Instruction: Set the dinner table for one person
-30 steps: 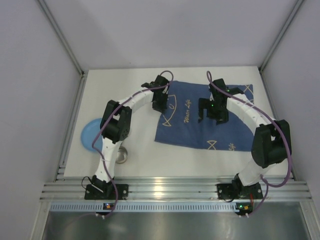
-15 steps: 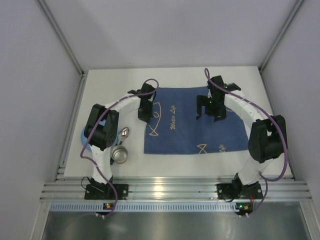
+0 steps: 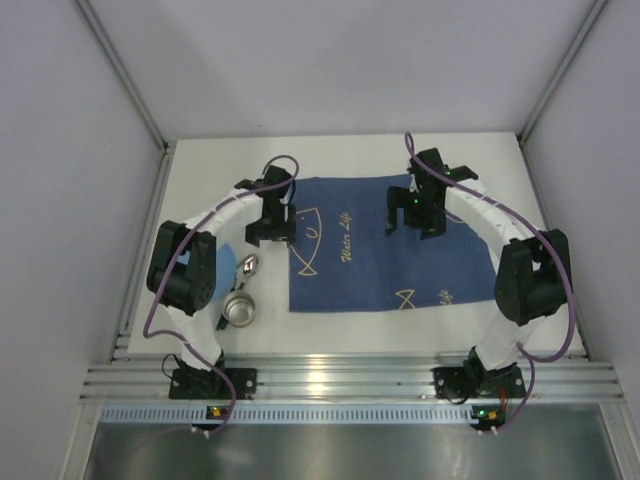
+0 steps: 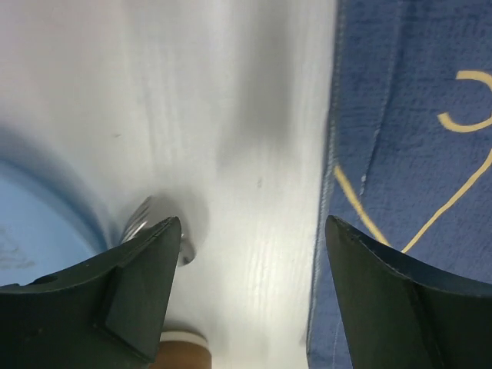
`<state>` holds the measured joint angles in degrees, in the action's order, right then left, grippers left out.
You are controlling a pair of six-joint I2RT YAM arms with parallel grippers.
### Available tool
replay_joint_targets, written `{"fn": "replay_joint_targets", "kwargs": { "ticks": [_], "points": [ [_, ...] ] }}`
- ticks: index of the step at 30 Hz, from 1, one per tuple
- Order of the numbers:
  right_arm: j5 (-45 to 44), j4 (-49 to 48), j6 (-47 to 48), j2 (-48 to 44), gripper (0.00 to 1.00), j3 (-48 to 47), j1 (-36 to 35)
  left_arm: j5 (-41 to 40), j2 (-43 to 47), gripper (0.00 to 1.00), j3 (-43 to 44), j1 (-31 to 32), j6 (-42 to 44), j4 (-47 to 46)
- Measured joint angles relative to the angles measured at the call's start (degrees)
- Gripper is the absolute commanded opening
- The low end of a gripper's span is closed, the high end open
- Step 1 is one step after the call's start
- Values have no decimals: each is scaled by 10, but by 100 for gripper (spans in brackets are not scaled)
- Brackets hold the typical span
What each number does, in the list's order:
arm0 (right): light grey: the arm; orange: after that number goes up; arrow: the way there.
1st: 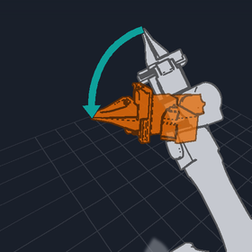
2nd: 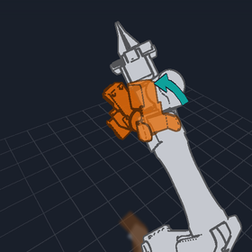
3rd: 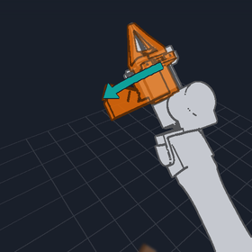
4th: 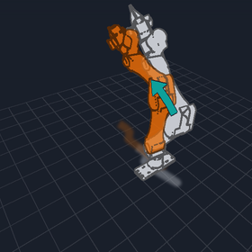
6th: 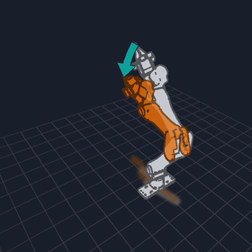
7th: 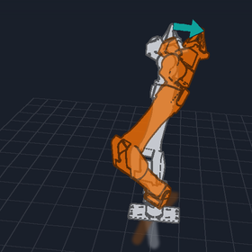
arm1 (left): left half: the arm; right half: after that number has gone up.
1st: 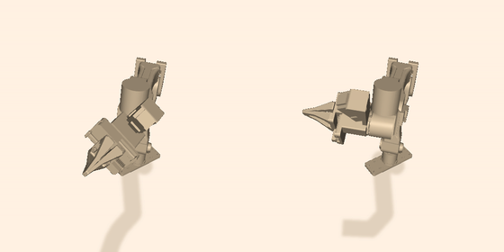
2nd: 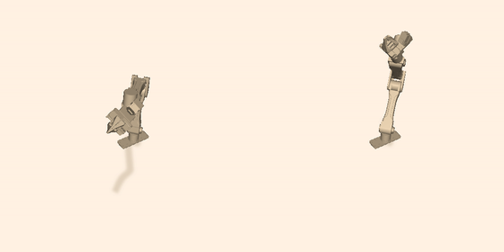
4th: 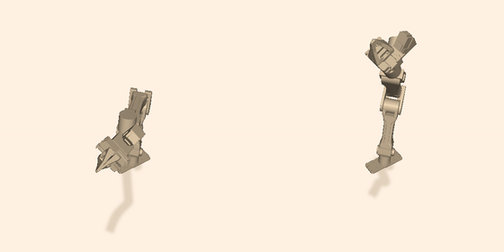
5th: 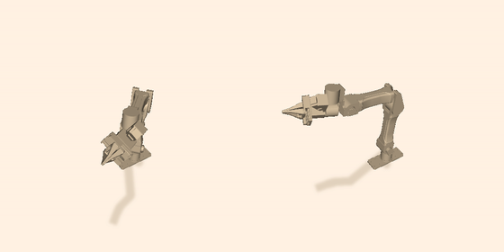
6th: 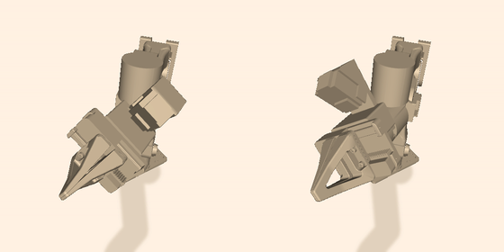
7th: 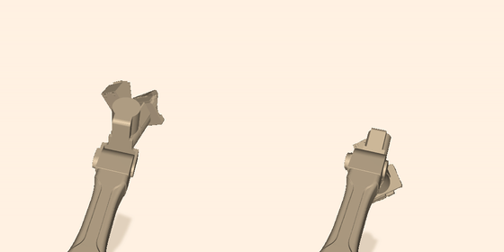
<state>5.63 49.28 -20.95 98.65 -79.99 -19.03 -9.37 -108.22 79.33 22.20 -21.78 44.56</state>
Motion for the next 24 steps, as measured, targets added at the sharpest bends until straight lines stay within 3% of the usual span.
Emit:
{"fn": "replay_joint_targets", "kwargs": {
  "ticks": [7,19,23,24],
  "points": [
    [5,-7,-12,1,100,1,-10,-36,87,78,-49,-71,-6,12],
    [14,-17,-11,17,100,1,-11,-127,38,73,-56,-120,-10,26],
    [14,-17,-5,17,100,1,-11,-134,12,60,-54,-130,-16,26],
    [14,-17,-4,17,100,1,-11,-135,8,50,-54,-133,-19,26]
  ]
}}
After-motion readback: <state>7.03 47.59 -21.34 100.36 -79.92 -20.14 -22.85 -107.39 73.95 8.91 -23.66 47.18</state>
